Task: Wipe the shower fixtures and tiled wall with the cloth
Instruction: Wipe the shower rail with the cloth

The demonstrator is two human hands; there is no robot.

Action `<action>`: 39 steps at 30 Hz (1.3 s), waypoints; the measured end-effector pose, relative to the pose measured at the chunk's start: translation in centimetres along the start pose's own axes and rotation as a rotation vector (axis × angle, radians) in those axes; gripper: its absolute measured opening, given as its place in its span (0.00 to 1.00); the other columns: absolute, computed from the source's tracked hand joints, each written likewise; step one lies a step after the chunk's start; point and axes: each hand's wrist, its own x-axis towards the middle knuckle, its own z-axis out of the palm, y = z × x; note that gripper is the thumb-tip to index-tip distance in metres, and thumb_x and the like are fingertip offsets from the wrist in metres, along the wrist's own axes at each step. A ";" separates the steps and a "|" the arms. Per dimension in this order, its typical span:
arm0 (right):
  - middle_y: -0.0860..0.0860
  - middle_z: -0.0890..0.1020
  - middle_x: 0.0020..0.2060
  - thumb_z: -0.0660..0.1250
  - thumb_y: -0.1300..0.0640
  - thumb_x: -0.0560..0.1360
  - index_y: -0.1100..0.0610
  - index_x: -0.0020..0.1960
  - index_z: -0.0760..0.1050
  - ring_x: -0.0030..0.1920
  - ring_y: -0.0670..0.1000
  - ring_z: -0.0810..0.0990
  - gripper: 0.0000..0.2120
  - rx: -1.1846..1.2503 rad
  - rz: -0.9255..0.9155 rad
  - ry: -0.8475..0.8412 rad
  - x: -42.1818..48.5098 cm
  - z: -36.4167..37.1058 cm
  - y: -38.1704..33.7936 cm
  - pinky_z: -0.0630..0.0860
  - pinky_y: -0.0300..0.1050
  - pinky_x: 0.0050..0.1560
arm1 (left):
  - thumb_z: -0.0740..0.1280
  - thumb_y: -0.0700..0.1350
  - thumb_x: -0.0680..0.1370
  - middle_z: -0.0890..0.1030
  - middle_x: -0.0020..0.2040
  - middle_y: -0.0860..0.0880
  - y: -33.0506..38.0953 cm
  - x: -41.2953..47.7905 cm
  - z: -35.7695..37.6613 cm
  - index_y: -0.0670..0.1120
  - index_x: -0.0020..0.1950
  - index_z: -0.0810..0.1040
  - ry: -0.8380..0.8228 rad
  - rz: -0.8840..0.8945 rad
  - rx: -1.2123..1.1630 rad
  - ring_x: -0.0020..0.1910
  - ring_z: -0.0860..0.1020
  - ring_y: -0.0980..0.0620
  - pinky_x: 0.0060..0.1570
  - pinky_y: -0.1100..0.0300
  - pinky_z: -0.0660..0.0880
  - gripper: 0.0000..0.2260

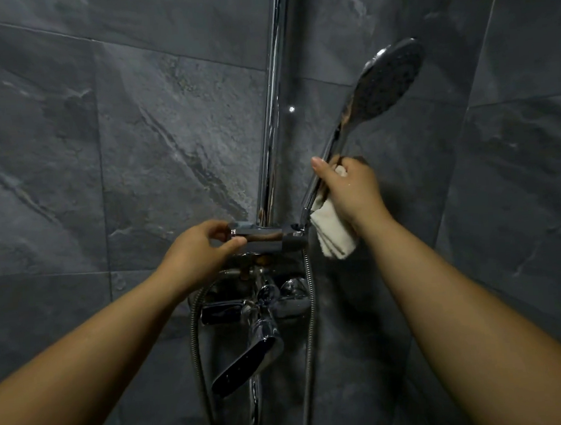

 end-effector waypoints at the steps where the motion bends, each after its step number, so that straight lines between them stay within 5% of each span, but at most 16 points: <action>1: 0.57 0.79 0.32 0.69 0.44 0.72 0.53 0.29 0.68 0.35 0.54 0.78 0.19 -0.015 -0.018 -0.015 0.0 0.2 -0.1 0.76 0.50 0.43 | 0.68 0.51 0.75 0.78 0.51 0.53 0.0 0.1 0.0 0.48 0.62 0.75 -0.004 0.000 -0.001 0.49 0.76 0.53 0.48 0.61 0.69 0.17; 9: 0.50 0.77 0.34 0.68 0.41 0.71 0.51 0.34 0.72 0.38 0.51 0.77 0.16 -0.156 -0.140 -0.056 -1.7 1.4 -0.4 0.68 0.41 0.39 | 0.68 0.51 0.75 0.77 0.49 0.53 -0.1 0.3 -0.1 0.46 0.63 0.75 -0.016 0.005 -0.031 0.49 0.76 0.54 0.49 0.62 0.68 0.19; 21: 0.51 0.80 0.38 0.68 0.37 0.69 0.54 0.39 0.77 0.40 0.50 0.78 0.19 -0.253 -0.107 0.090 -3.7 1.7 0.4 0.66 0.40 0.38 | 0.69 0.54 0.73 0.80 0.50 0.52 -1.1 0.8 0.2 0.46 0.61 0.76 0.000 0.042 -0.015 0.49 0.77 0.53 0.50 0.58 0.72 0.20; 25: 0.51 0.81 0.37 0.68 0.37 0.69 0.54 0.39 0.78 0.40 0.50 0.79 0.19 -0.237 -0.037 0.009 -3.6 1.5 0.1 0.72 0.43 0.40 | 0.68 0.53 0.74 0.79 0.51 0.52 -0.9 0.5 0.1 0.47 0.61 0.76 -0.006 0.042 -0.020 0.49 0.77 0.53 0.48 0.59 0.72 0.18; 29: 0.51 0.82 0.39 0.70 0.41 0.69 0.55 0.44 0.79 0.41 0.48 0.80 0.17 -0.037 0.184 -0.066 -5.3 0.0 0.1 0.73 0.42 0.41 | 0.69 0.52 0.74 0.76 0.60 0.48 -0.4 -0.5 0.3 0.47 0.65 0.72 0.075 0.027 0.010 0.57 0.75 0.48 0.58 0.52 0.72 0.21; 31: 0.50 0.81 0.37 0.68 0.46 0.73 0.57 0.45 0.78 0.38 0.47 0.78 0.14 0.130 0.331 -0.034 -7.2 -0.9 0.0 0.72 0.40 0.38 | 0.69 0.52 0.73 0.76 0.55 0.48 0.7 -1.9 0.6 0.48 0.59 0.74 0.194 0.065 -0.070 0.52 0.75 0.49 0.53 0.55 0.73 0.17; 34: 0.52 0.81 0.34 0.64 0.52 0.77 0.56 0.42 0.76 0.35 0.48 0.79 0.09 0.412 0.471 -0.034 -9.5 -1.2 -1.5 0.75 0.41 0.39 | 0.70 0.57 0.71 0.78 0.42 0.51 3.6 -4.7 1.9 0.47 0.50 0.76 -0.075 0.055 -0.377 0.40 0.76 0.54 0.39 0.62 0.71 0.16; 39: 0.55 0.81 0.38 0.62 0.60 0.77 0.59 0.45 0.78 0.43 0.53 0.81 0.07 0.824 0.614 -0.153 -11.6 -0.6 -4.2 0.77 0.53 0.53 | 0.77 0.51 0.65 0.83 0.45 0.50 4.2 -6.0 2.6 0.47 0.50 0.79 -0.333 0.001 -0.407 0.44 0.80 0.54 0.43 0.61 0.76 0.17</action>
